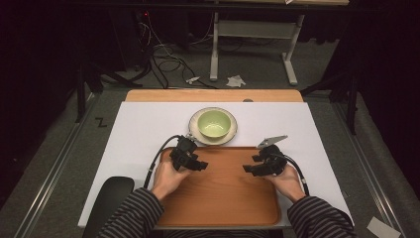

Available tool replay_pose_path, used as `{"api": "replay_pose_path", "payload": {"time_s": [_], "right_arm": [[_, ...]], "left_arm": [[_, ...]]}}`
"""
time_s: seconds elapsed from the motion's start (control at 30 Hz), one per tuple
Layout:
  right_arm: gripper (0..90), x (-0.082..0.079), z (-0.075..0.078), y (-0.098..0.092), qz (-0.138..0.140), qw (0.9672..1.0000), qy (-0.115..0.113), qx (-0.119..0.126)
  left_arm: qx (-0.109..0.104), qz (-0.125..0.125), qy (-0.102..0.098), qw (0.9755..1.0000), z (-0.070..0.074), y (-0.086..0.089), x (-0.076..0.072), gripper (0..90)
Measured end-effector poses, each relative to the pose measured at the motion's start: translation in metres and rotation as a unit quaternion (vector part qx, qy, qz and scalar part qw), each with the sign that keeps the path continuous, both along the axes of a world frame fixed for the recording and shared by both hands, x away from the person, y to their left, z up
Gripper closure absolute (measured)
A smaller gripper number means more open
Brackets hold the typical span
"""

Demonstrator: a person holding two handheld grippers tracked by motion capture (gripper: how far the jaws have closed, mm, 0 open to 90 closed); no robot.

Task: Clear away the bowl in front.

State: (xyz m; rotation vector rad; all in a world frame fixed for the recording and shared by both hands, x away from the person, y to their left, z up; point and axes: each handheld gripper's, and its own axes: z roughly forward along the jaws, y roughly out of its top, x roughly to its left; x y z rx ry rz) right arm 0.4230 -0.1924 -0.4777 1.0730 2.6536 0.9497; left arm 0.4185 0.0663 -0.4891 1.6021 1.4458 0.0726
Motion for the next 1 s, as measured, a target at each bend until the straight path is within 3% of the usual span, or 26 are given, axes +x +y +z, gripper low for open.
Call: {"api": "replay_pose_path", "payload": {"time_s": [0.33,0.83,1.0], "right_arm": [[42.1,0.0,0.0,0.0,-0.002,1.0,0.001,0.0],[42.0,0.001,-0.001,0.0,0.0,1.0,-0.001,-0.001],[42.0,0.001,0.0,-0.001,-0.002,1.0,-0.001,-0.002]], "left_arm": [[-0.018,0.009,0.001,0.9998,0.007,0.004,0.002,45.5],[-0.019,0.003,-0.003,0.9998,0.013,0.003,0.005,43.6],[-0.032,0.005,-0.005,0.9995,0.019,0.004,0.007,43.6]]}}
